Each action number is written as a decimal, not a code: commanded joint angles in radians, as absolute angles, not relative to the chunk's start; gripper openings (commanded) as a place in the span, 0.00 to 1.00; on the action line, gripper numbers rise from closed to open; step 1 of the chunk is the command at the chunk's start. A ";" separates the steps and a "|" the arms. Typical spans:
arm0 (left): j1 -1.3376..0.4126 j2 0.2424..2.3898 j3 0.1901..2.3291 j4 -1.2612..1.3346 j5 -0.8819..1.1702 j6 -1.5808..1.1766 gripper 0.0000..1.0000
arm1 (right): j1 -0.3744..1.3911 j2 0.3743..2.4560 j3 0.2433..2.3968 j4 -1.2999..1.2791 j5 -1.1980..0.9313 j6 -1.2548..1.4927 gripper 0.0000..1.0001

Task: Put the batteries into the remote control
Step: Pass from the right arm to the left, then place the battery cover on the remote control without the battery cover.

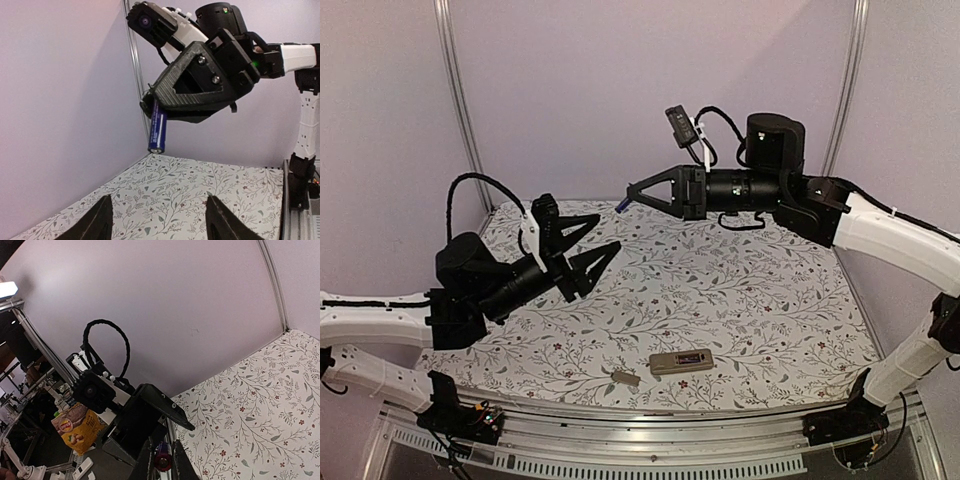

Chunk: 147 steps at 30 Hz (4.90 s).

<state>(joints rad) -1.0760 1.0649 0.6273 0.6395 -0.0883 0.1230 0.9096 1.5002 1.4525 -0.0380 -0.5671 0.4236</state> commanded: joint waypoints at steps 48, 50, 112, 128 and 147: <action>-0.978 1.155 0.770 0.342 -0.078 -0.101 0.00 | 0.840 1.323 1.215 -0.246 -0.457 0.104 0.64; -0.960 1.147 0.736 0.263 -0.059 -0.128 0.00 | 0.833 1.293 1.113 -0.308 -0.379 -0.090 0.65; -1.132 1.958 1.217 -0.215 0.215 0.076 0.00 | 0.565 1.189 0.663 -0.127 -0.355 -0.241 0.73; -1.142 2.015 1.268 -0.287 0.185 0.114 0.00 | 0.565 1.193 0.673 -0.123 -0.392 -0.200 0.72; -1.154 2.096 1.304 -0.268 0.228 0.115 0.00 | 0.565 1.308 0.727 -0.248 -0.398 0.452 0.56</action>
